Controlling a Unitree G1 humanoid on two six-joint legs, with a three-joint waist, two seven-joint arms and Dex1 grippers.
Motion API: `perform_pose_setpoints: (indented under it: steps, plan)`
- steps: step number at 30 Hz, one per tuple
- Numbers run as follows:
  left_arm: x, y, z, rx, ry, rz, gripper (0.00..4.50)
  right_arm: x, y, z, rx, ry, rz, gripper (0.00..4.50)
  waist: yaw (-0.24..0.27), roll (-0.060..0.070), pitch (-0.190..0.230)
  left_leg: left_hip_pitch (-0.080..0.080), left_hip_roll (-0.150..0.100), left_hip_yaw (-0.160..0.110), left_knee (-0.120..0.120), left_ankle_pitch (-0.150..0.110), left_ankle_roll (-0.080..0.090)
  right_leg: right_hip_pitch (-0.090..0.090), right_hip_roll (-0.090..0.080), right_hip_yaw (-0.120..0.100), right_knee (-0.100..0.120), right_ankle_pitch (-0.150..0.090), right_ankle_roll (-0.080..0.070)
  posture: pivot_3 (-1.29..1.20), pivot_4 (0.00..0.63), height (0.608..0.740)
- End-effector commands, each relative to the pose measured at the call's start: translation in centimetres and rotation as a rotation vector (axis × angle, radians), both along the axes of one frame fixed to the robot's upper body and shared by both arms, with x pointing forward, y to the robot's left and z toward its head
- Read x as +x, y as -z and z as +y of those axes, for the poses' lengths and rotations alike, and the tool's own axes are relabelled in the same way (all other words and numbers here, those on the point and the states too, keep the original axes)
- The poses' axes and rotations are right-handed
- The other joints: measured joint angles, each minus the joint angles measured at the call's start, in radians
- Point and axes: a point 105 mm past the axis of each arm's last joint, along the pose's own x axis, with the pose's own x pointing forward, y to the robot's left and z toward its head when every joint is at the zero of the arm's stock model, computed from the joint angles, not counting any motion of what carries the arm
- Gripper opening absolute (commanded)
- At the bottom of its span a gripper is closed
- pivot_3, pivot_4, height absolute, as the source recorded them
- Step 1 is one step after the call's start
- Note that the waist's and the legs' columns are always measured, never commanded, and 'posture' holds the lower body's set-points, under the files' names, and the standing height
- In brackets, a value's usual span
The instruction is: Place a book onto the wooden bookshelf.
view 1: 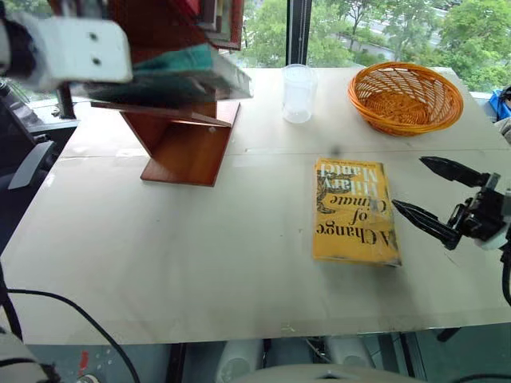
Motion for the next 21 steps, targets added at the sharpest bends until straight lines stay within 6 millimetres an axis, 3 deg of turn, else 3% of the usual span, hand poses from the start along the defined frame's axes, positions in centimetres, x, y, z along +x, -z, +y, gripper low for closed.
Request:
perform_pose_setpoints:
  steps: [1, 2, 3, 5, 7, 13, 16, 19, 21]
  plan:
    - [0.7, 0.7, 0.2, -0.043, -0.046, 0.002, 0.06, -0.2, -1.7, 0.9, 0.016, -0.035, -0.065, 4.5, -0.001, 0.0, 0.0, 0.001, 0.0, 0.0, 0.0, 0.0, 0.0, 0.0, 0.0, 0.0, 0.001, 0.0, 0.0, 0.0, 0.15, 0.74]
    - [0.6, 0.9, -0.2, -0.077, -0.033, 0.013, 0.06, -0.3, -1.9, 1.2, 0.016, -0.046, -0.07, 4.5, -0.001, 0.001, 0.0, 0.001, 0.0, 0.001, 0.0, 0.0, 0.0, 0.0, 0.0, 0.001, 0.002, 0.0, 0.0, 0.0, 0.15, 0.74]
    - [0.5, 0.7, -0.4, -0.1, -0.021, 0.009, 0.81, -0.3, -2.0, 1.4, 0.016, -0.056, -0.072, 4.5, 0.001, 0.001, 0.0, 0.002, 0.0, 0.002, 0.0, 0.0, 0.0, 0.0, 0.0, 0.002, 0.003, 0.0, 0.0, 0.0, 0.15, 0.74]
    - [-0.2, -0.3, -1.3, -0.182, 0.033, -0.019, 1.44, -0.5, -2.3, 1.5, 0.019, -0.069, -0.08, 4.5, 0.002, 0.0, 0.0, 0.002, 0.0, 0.001, 0.0, 0.0, 0.0, 0.0, 0.0, 0.001, 0.003, 0.0, 0.0, 0.0, 0.15, 0.74]
    - [-1.7, -0.8, -2.3, -0.303, 0.087, 0.024, 2.34, -0.6, -2.8, 1.6, 0.038, -0.075, -0.09, 4.5, 0.002, -0.003, 0.002, 0.0, 0.0, 0.0, 0.002, 0.0, 0.0, 0.0, 0.0, 0.0, 0.003, 0.0, 0.0, 0.0, 0.15, 0.74]
    - [-8.7, -2.2, -6.7, -0.915, 0.28, 0.386, 2.34, -0.3, -3.2, 1.9, 0.054, -0.118, -0.08, 4.5, 0.002, -0.004, 0.003, -0.005, 0.0, -0.001, 0.006, 0.0, 0.0, -0.001, -0.003, -0.002, 0.0, -0.001, 0.002, 0.0, 0.15, 0.74]
    - [-11.6, -0.5, -8.5, -1.005, 0.34, 0.599, 2.34, -0.1, -3.4, 1.9, 0.063, -0.139, -0.079, 4.5, 0.002, -0.004, 0.003, -0.005, 0.0, -0.002, 0.006, -0.001, 0.002, -0.001, -0.003, -0.003, 0.001, -0.001, 0.002, 0.0, 0.15, 0.74]
    - [-11.9, 2.2, -11.1, -1.083, 0.405, 0.673, 2.34, 0.0, -3.5, 1.9, 0.062, -0.157, -0.074, 4.5, 0.011, -0.003, 0.003, -0.001, -0.001, -0.003, 0.007, -0.001, 0.002, 0.003, -0.004, -0.002, 0.002, -0.001, 0.002, 0.0, 0.15, 0.74]
    - [-10.9, 4.4, -12.7, -1.17, 0.422, 0.584, 2.34, 0.0, -3.3, 1.8, 0.056, -0.159, -0.067, 4.5, 0.013, -0.002, 0.003, -0.001, 0.0, -0.005, 0.011, -0.001, 0.001, 0.005, -0.007, -0.002, 0.003, -0.001, 0.002, 0.0, 0.15, 0.74]
